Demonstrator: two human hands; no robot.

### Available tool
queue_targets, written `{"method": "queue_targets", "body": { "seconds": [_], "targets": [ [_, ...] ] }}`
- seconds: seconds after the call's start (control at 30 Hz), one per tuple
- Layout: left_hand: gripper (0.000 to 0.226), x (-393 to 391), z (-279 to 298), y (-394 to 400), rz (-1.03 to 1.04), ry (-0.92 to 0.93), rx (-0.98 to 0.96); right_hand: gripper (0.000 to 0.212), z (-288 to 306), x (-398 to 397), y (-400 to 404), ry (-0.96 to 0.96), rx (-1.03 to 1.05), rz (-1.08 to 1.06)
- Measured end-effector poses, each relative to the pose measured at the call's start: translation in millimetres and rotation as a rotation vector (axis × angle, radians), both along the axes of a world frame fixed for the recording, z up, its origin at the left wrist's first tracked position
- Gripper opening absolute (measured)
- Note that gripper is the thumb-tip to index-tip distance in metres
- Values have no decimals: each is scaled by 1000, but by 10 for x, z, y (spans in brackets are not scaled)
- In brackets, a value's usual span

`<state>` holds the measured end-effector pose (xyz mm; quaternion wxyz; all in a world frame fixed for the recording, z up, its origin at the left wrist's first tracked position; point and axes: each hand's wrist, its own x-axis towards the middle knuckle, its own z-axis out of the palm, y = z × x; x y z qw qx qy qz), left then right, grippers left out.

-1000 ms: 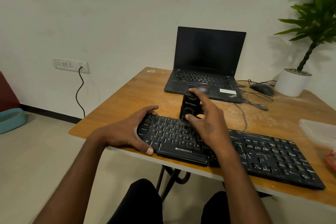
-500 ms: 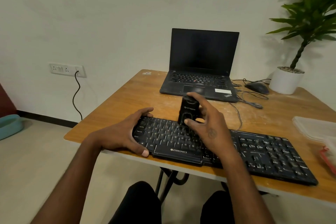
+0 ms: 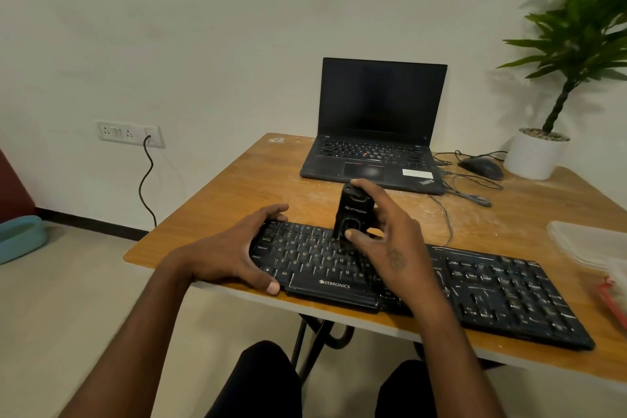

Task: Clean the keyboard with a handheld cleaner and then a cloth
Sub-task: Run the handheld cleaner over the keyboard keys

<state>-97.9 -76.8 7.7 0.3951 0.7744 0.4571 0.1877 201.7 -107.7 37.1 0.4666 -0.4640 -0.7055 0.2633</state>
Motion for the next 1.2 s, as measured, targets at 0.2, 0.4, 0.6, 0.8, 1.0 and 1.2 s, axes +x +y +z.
{"method": "queue_targets", "body": {
  "seconds": [0.2, 0.4, 0.6, 0.8, 1.0, 1.2],
  "targets": [
    [130, -7, -4, 11, 1, -8, 10, 79, -3, 261, -132, -31, -5, -84],
    [129, -5, -5, 6, 4, -1, 8, 76, 25, -67, -123, -37, 5, 7],
    [129, 0, 3, 0, -2, -5, -3, 76, 17, 6, -196, 49, -32, 61],
    [129, -5, -6, 14, 1, -1, 10, 79, 45, 169, -225, -58, -27, -67],
    [129, 1, 4, 5, 4, -1, 6, 76, 5, -253, -165, -105, 29, 25],
    [129, 9, 12, 4, -4, -2, 0, 77, 35, -12, -226, 14, -15, 64]
  ]
}}
